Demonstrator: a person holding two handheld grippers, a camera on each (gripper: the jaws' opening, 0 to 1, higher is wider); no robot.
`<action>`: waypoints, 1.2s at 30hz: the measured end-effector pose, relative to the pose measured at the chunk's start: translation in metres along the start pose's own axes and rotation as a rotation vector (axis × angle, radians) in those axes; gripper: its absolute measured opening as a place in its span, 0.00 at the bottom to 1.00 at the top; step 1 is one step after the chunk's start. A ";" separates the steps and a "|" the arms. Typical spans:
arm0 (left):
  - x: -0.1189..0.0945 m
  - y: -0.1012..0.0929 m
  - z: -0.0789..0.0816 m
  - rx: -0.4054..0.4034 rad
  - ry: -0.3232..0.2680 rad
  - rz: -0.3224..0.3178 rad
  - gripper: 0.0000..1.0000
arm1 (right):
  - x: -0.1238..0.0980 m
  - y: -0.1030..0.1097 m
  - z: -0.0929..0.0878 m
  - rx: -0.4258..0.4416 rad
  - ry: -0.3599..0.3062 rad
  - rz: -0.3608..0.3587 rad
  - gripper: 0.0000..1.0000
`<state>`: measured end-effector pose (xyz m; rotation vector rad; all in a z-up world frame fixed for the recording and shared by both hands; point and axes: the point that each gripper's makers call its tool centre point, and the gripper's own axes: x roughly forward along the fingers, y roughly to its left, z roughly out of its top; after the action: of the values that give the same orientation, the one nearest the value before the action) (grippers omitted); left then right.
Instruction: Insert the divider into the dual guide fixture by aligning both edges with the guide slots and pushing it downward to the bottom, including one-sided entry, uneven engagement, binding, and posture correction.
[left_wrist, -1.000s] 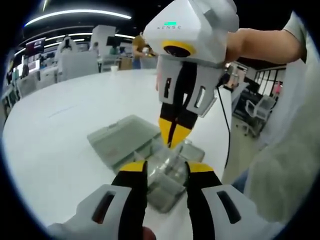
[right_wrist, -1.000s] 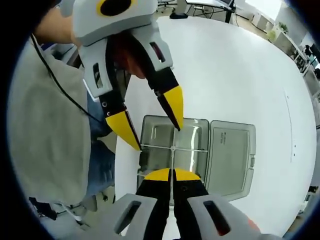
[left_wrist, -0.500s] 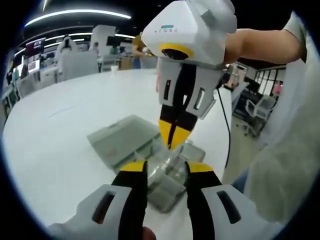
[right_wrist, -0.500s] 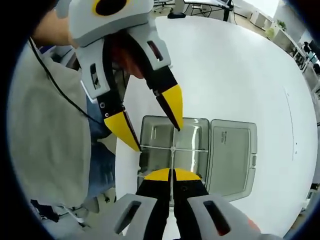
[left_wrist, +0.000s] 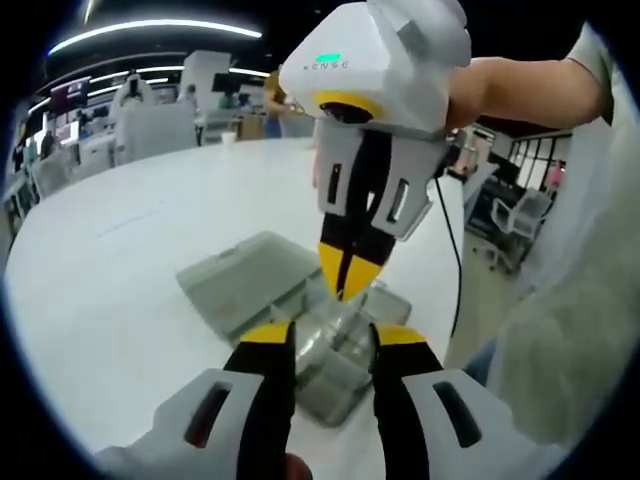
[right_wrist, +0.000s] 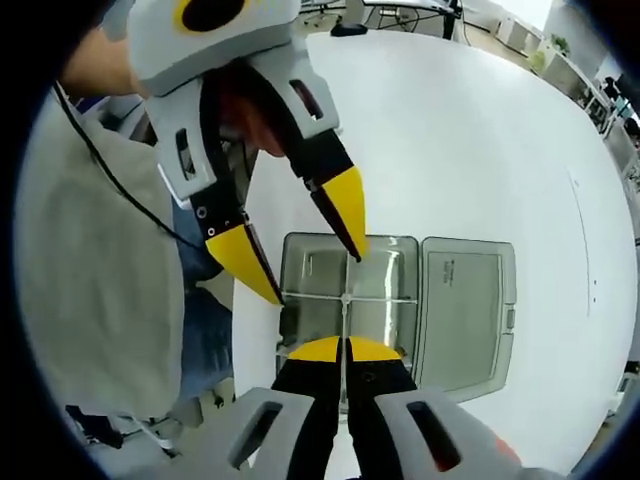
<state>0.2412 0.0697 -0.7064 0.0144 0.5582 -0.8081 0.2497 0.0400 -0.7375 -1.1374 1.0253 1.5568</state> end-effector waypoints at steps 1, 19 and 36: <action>0.000 0.000 0.000 -0.001 0.000 0.001 0.27 | 0.000 0.000 0.000 -0.001 0.000 -0.002 0.00; 0.000 0.001 -0.001 -0.002 0.002 0.002 0.26 | -0.002 0.000 0.003 0.020 -0.002 0.007 0.00; 0.001 0.000 0.000 -0.002 0.001 0.000 0.26 | -0.005 -0.003 0.003 0.040 0.007 0.011 0.00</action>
<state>0.2420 0.0692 -0.7071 0.0129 0.5605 -0.8072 0.2531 0.0424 -0.7327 -1.1118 1.0641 1.5357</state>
